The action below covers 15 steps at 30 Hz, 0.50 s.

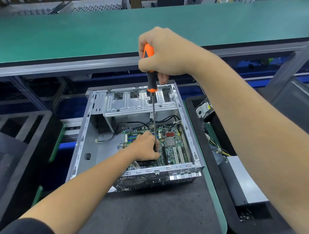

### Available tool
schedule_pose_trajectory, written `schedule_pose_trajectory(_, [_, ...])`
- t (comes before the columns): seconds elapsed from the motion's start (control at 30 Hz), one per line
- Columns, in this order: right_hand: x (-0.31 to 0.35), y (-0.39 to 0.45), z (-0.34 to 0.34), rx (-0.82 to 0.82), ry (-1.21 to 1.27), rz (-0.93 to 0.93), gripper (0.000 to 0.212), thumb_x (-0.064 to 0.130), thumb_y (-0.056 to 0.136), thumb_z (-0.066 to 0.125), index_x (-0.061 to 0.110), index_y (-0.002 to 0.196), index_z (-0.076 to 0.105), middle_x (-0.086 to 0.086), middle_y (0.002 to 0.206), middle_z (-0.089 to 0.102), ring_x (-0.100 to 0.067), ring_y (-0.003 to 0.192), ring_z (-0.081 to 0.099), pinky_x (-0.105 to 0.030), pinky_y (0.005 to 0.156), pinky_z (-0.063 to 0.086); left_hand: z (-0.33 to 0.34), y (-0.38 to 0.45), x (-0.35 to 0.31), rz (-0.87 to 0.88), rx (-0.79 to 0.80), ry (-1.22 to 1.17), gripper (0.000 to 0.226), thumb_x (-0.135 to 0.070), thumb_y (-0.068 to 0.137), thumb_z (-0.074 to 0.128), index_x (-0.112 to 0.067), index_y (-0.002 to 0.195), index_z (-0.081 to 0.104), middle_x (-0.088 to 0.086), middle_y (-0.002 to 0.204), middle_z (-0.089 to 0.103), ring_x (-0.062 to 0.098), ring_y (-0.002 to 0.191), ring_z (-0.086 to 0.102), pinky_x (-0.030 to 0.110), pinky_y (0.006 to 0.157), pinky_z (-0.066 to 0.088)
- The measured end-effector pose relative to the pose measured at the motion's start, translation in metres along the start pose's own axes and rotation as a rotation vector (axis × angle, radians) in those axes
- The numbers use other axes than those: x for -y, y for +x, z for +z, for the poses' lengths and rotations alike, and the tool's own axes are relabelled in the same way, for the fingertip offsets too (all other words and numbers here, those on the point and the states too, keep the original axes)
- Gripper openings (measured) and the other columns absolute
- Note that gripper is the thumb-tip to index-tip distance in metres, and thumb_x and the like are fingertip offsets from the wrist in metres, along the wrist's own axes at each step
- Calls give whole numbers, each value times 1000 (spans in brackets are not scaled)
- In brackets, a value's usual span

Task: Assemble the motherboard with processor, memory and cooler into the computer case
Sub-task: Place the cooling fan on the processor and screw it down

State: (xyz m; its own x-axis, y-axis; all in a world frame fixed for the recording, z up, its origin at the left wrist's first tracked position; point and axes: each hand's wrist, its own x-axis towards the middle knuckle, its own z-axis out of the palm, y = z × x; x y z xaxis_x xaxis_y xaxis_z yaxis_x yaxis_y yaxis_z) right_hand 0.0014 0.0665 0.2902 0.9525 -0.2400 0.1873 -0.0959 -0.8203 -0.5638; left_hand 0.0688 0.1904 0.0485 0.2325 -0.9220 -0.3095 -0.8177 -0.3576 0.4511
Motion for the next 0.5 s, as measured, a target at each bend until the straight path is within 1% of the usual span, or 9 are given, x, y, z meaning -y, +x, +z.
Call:
schedule_pose_trajectory(0.1, [0, 0, 0, 10, -1, 6, 8, 18, 79, 60, 14, 83, 54, 4, 52, 61, -18, 44, 66, -24, 42, 52, 0, 2, -1, -15, -9, -29, 14, -28, 76, 69, -28, 68, 58, 6, 110, 48, 21, 112, 40, 43, 104, 33])
schedule_pose_trajectory(0.17, [0, -1, -2, 37, -6, 11, 7, 18, 79, 60, 16, 82, 54, 1, 60, 65, -18, 45, 67, -24, 43, 52, 1, 4, 0, -14, -16, -47, 16, -27, 76, 71, -27, 65, 59, 5, 106, 53, 19, 112, 39, 45, 105, 30])
schedule_pose_trajectory(0.23, [1, -1, -6, 72, -3, 20, 6, 17, 80, 61, 17, 82, 54, -4, 68, 68, -19, 47, 68, -22, 43, 50, 2, 5, 1, -7, -21, -82, 17, -27, 76, 73, -21, 64, 63, 4, 99, 58, 17, 110, 40, 46, 106, 29])
schedule_pose_trajectory(0.3, [2, -1, -8, 93, -5, 26, 6, 16, 81, 61, 16, 83, 55, -7, 70, 69, -20, 48, 69, -23, 44, 51, 1, 5, 3, 6, -10, -166, 21, -26, 76, 76, -11, 64, 67, 4, 91, 64, 18, 105, 49, 49, 104, 33])
schedule_pose_trajectory(0.37, [3, -2, -10, 114, 5, 23, 6, 14, 81, 61, 16, 82, 56, -8, 72, 69, -22, 50, 69, -25, 46, 54, 1, 6, 4, 18, -1, -244, 26, -25, 74, 78, -3, 66, 67, 7, 84, 68, 22, 94, 60, 51, 101, 38])
schedule_pose_trajectory(0.43, [3, -4, -13, 142, 21, 20, 6, 12, 81, 61, 16, 80, 57, -8, 74, 67, -23, 52, 69, -27, 48, 55, 1, 7, 4, 17, -6, -250, 28, -27, 74, 79, -1, 68, 68, 8, 81, 69, 24, 89, 62, 51, 98, 40])
schedule_pose_trajectory(0.5, [4, -6, -15, 167, 40, 23, 4, 10, 80, 61, 13, 81, 59, -8, 75, 67, -22, 53, 69, -27, 49, 55, 3, 9, 5, 1, -2, -215, 33, -33, 75, 78, -1, 73, 69, 10, 86, 67, 26, 92, 60, 48, 98, 41])
